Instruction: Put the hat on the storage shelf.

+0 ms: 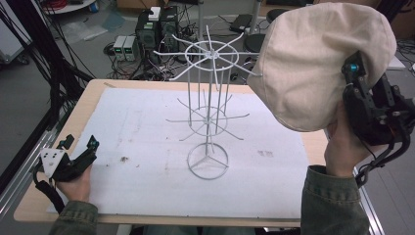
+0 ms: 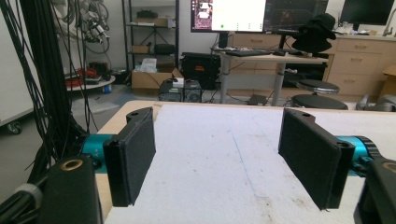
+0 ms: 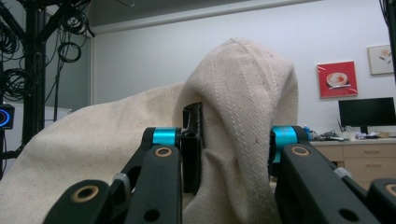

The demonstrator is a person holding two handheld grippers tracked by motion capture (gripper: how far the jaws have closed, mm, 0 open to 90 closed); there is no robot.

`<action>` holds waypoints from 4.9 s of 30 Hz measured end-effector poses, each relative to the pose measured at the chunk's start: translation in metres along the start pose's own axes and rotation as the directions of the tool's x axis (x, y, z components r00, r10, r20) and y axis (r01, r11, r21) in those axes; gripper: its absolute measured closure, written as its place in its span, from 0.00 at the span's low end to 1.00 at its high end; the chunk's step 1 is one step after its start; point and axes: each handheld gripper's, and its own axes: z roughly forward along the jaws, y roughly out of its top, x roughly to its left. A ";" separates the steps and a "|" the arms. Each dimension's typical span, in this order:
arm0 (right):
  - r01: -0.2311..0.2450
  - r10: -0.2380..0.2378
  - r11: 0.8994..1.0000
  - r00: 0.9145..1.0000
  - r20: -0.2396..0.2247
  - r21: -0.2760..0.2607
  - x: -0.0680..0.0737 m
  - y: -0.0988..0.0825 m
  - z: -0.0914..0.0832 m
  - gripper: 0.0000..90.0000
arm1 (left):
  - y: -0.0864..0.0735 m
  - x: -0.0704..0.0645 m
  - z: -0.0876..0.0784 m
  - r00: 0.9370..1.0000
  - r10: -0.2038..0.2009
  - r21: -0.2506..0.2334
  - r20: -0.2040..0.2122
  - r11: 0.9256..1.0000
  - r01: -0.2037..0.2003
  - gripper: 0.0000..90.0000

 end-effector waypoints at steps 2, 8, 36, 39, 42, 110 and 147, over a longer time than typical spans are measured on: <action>0.006 -0.006 1.000 1.000 -0.009 0.002 0.001 -0.001 0.001 0.80 | 0.000 -0.001 0.000 1.000 -0.001 -0.001 0.001 1.000 0.001 0.31; 0.018 -0.017 1.000 0.998 -0.059 0.005 0.002 -0.003 0.003 0.80 | 0.000 0.000 0.000 1.000 -0.001 0.000 -0.001 1.000 0.001 0.31; 0.065 -0.076 0.986 0.995 -0.067 -0.154 0.020 0.003 -0.010 0.79 | 0.000 0.000 0.000 1.000 0.001 0.001 0.001 1.000 -0.001 0.31; 0.030 -0.042 0.987 0.997 -0.072 -0.160 0.015 0.007 -0.010 0.79 | -0.001 0.000 0.001 1.000 -0.001 0.001 0.001 1.000 0.001 0.31; 0.012 -0.024 0.986 0.997 -0.074 -0.168 0.014 0.009 -0.011 0.79 | -0.001 0.000 0.001 1.000 0.001 0.001 0.001 1.000 -0.001 0.31; -0.076 0.170 0.916 0.963 -0.210 0.394 0.002 -0.090 0.022 0.63 | -0.001 0.000 0.001 1.000 -0.014 -0.003 0.005 1.000 0.014 0.31; -0.062 0.056 0.912 0.998 0.027 0.407 -0.022 -0.146 -0.015 0.13 | 0.000 -0.001 0.002 1.000 -0.016 -0.004 0.009 1.000 0.016 0.31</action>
